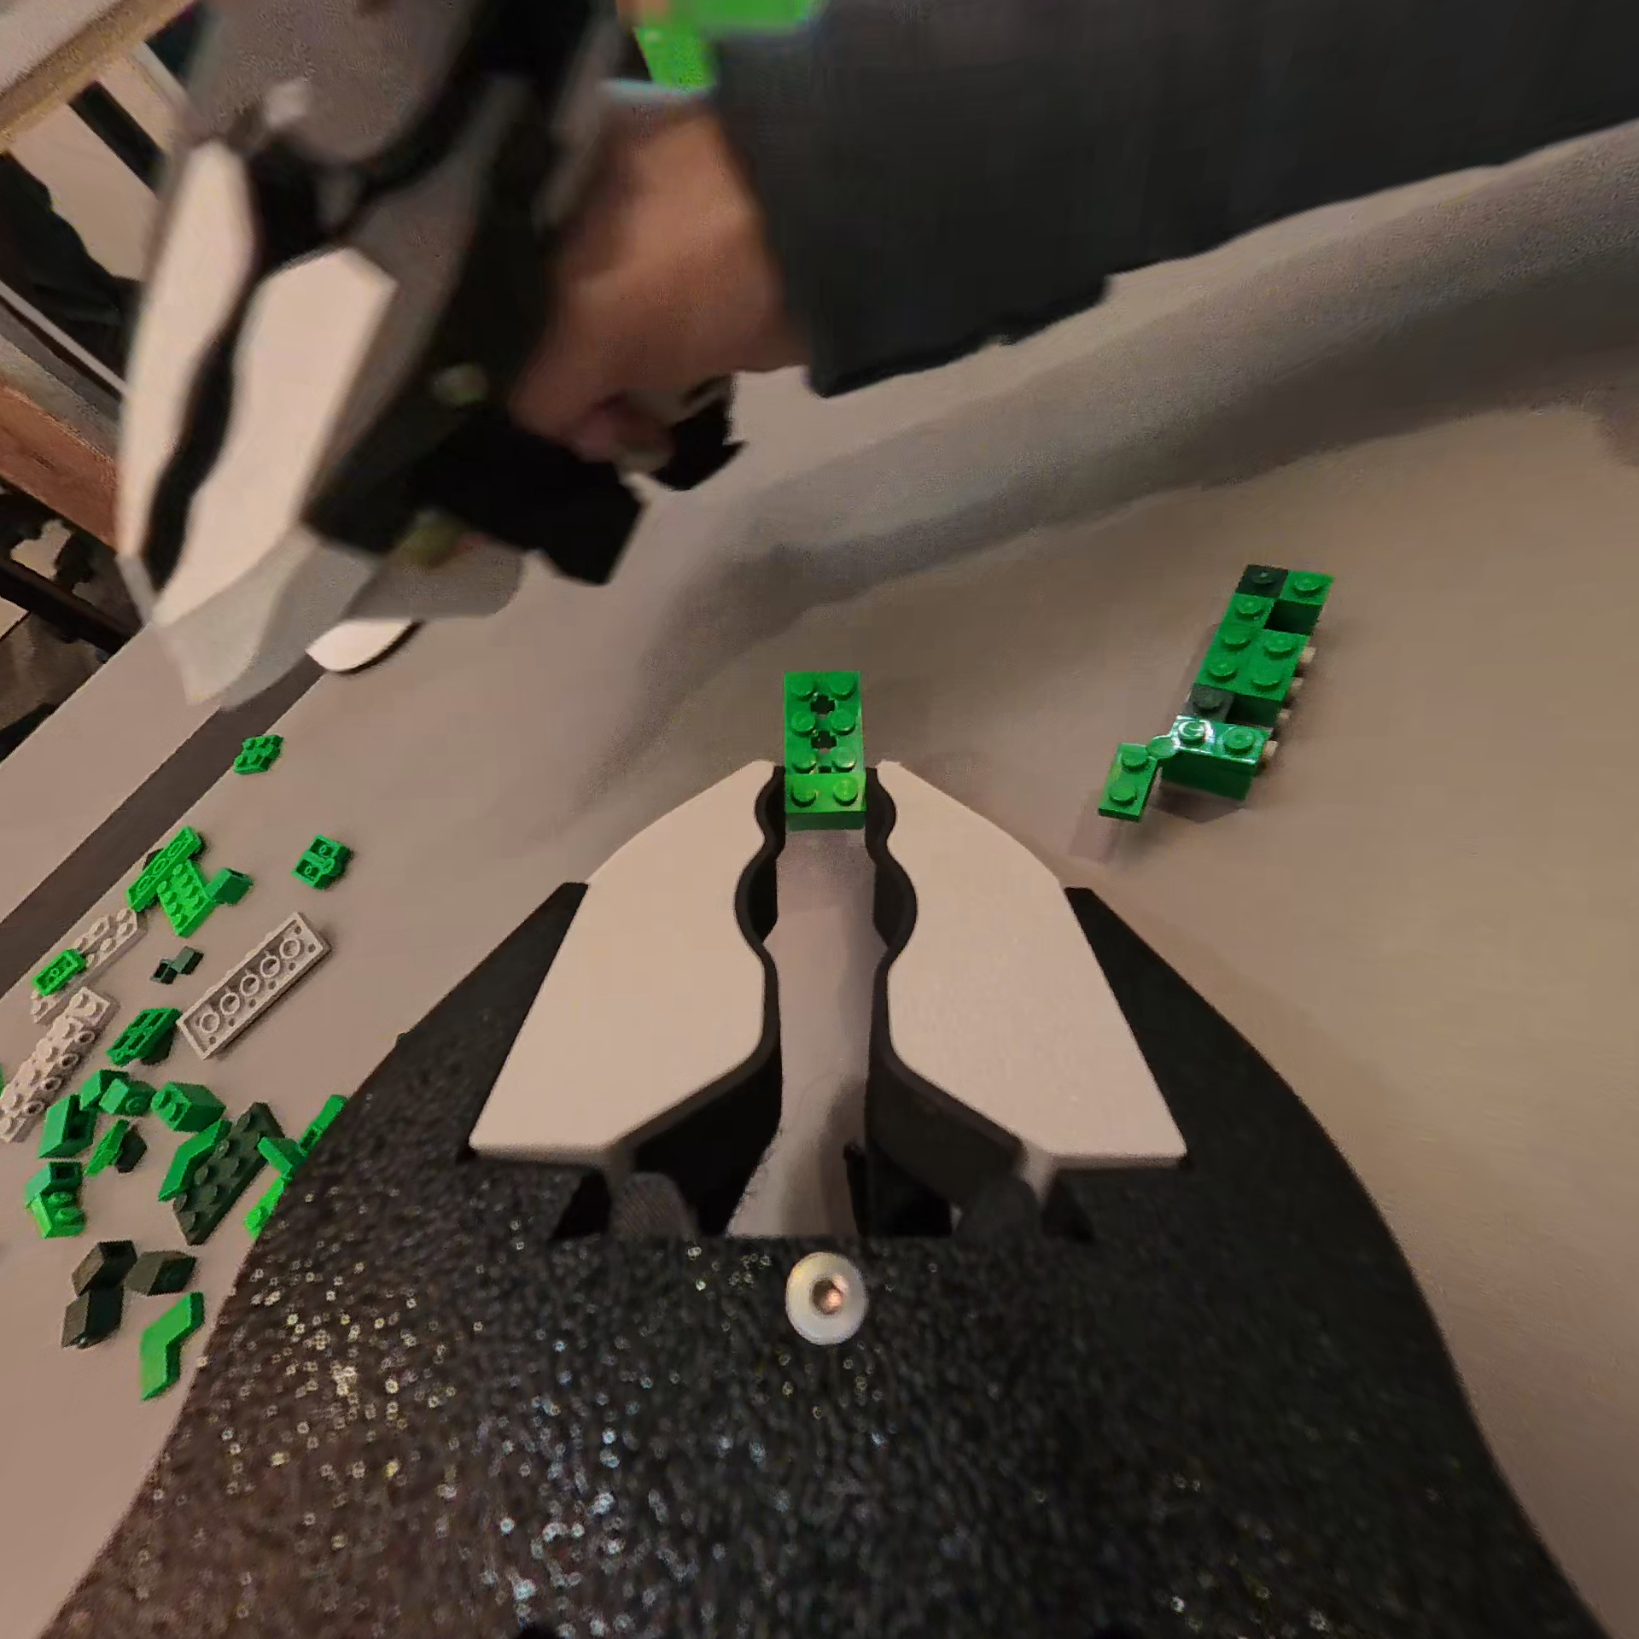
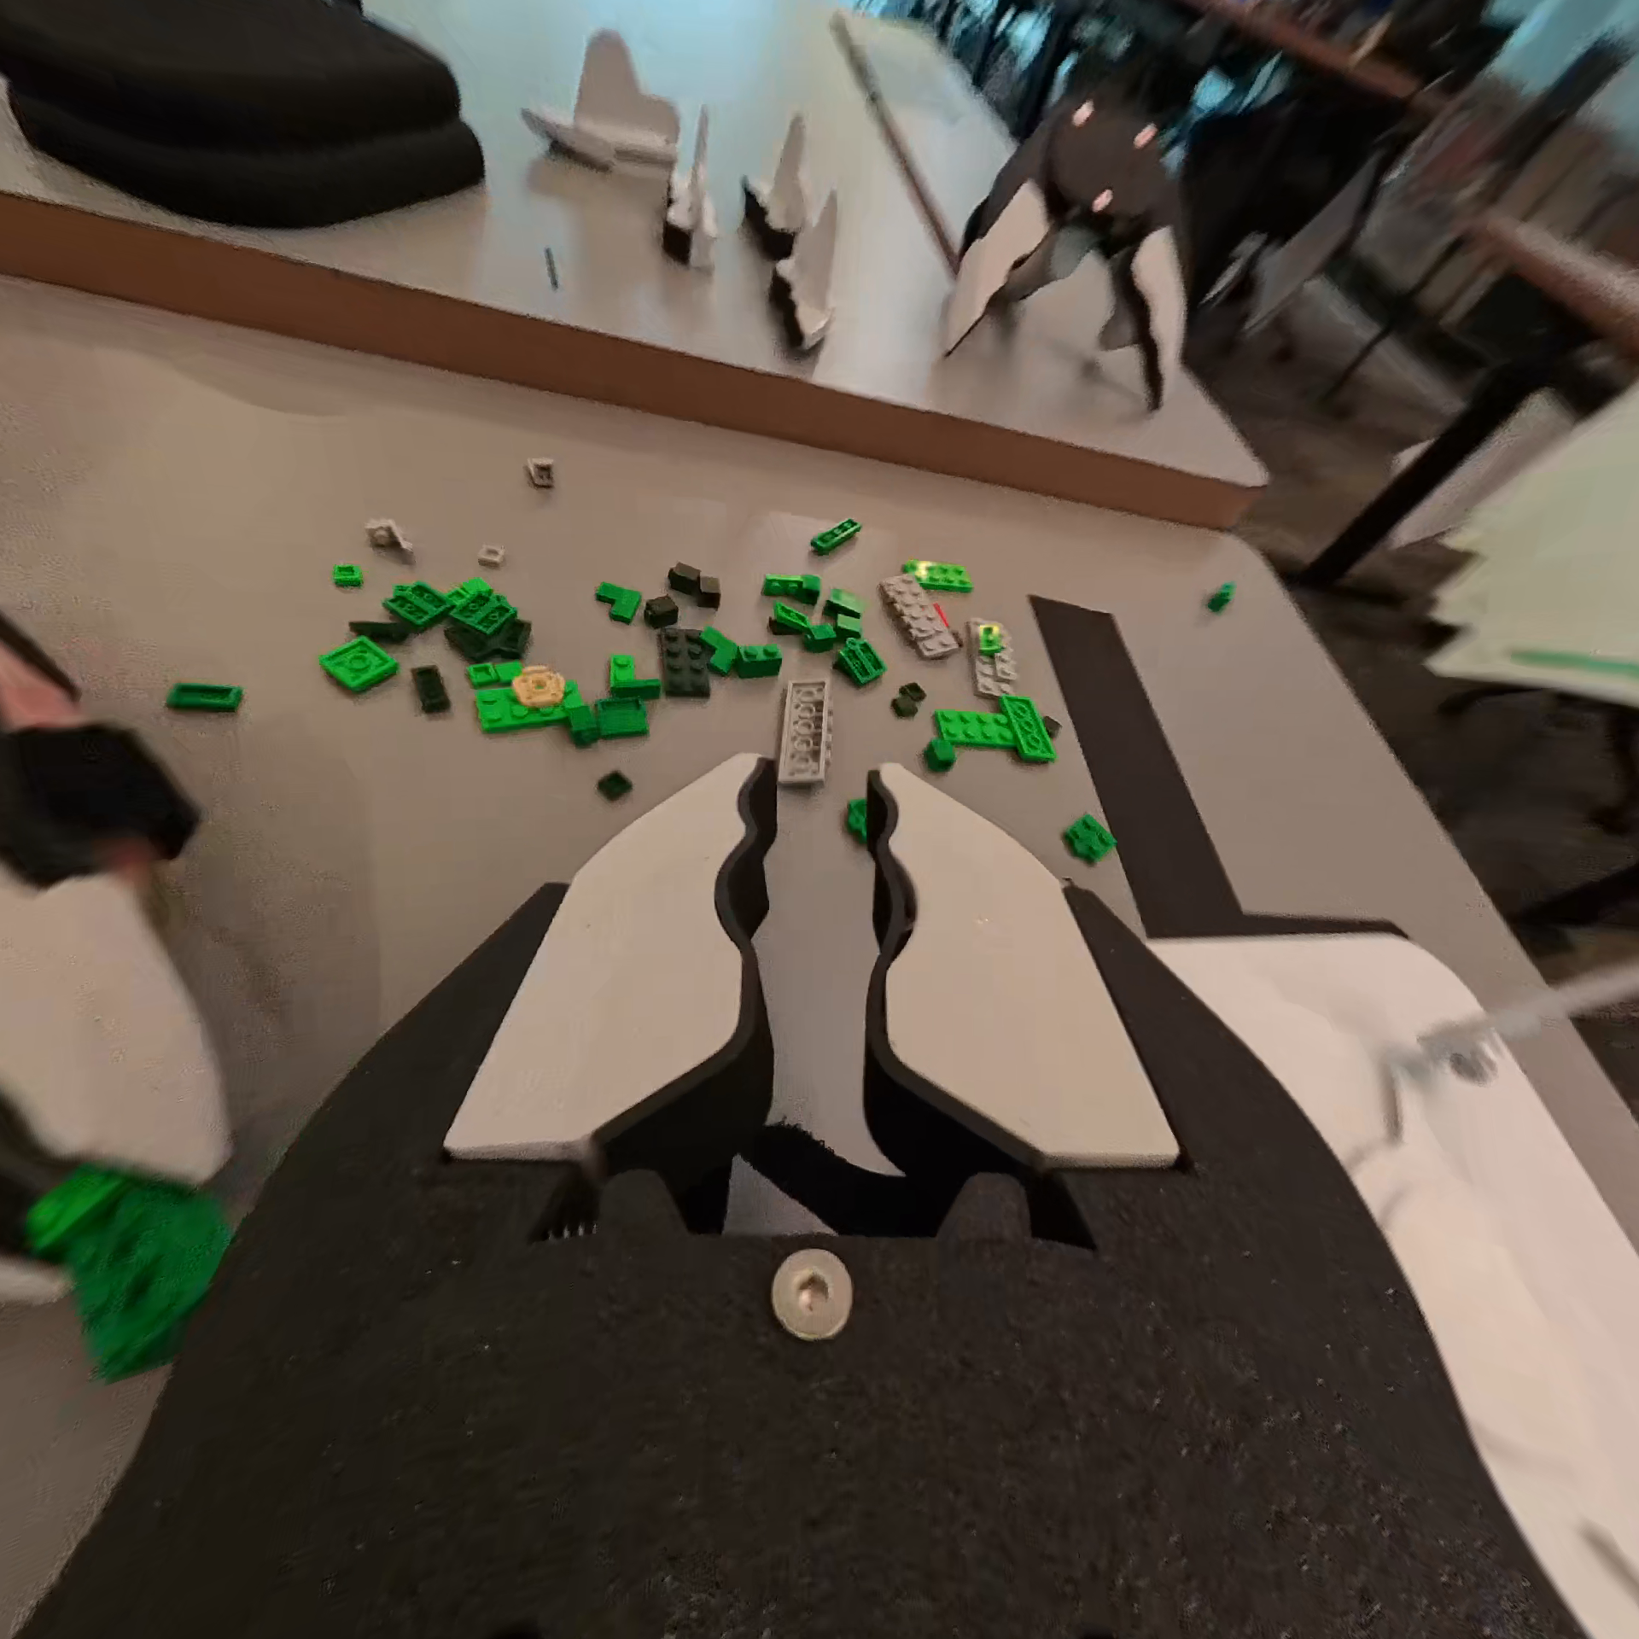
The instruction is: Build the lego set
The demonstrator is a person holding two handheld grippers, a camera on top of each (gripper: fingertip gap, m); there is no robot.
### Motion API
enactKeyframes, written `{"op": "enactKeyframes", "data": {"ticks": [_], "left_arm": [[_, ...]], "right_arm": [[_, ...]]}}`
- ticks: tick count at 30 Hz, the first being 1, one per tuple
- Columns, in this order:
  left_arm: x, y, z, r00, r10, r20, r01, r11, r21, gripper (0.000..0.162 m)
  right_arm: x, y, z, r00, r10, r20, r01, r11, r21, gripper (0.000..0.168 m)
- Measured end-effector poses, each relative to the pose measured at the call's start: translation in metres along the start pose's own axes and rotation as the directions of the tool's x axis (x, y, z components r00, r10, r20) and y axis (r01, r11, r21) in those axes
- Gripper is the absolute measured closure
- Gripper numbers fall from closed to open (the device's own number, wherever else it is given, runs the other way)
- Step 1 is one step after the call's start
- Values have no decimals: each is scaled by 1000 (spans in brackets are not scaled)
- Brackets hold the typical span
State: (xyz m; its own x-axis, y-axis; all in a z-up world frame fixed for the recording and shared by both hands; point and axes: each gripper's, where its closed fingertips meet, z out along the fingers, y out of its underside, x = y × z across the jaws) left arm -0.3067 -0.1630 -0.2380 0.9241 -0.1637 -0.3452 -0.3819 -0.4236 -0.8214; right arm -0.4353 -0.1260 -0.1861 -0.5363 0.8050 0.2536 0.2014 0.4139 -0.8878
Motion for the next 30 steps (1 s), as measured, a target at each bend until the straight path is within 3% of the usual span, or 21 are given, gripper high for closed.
{"op": "enactKeyframes", "data": {"ticks": [4,13,16,18,23,30], "left_arm": [[-2,-1,-1,1000,-13,2,13,1000,13,146],[-3,-2,-2,1000,-19,7,19,1000,24,146],[-3,-2,-2,1000,-17,8,17,1000,23,146],[-3,-2,-2,1000,-16,6,15,1000,23,146],[-2,-2,-2,1000,-15,2,15,1000,17,146],[-2,-1,-1,1000,-15,-2,15,1000,10,146]], "right_arm": [[18,-4,45,994,-78,81,90,983,-158,145],[10,-5,102,942,-178,283,264,916,-301,154],[-2,-1,120,873,-297,386,431,840,-328,160],[-8,7,128,847,-280,452,473,786,-397,167],[-15,5,149,870,-153,468,389,796,-463,156],[-14,18,153,808,-285,516,552,674,-492,150]]}}
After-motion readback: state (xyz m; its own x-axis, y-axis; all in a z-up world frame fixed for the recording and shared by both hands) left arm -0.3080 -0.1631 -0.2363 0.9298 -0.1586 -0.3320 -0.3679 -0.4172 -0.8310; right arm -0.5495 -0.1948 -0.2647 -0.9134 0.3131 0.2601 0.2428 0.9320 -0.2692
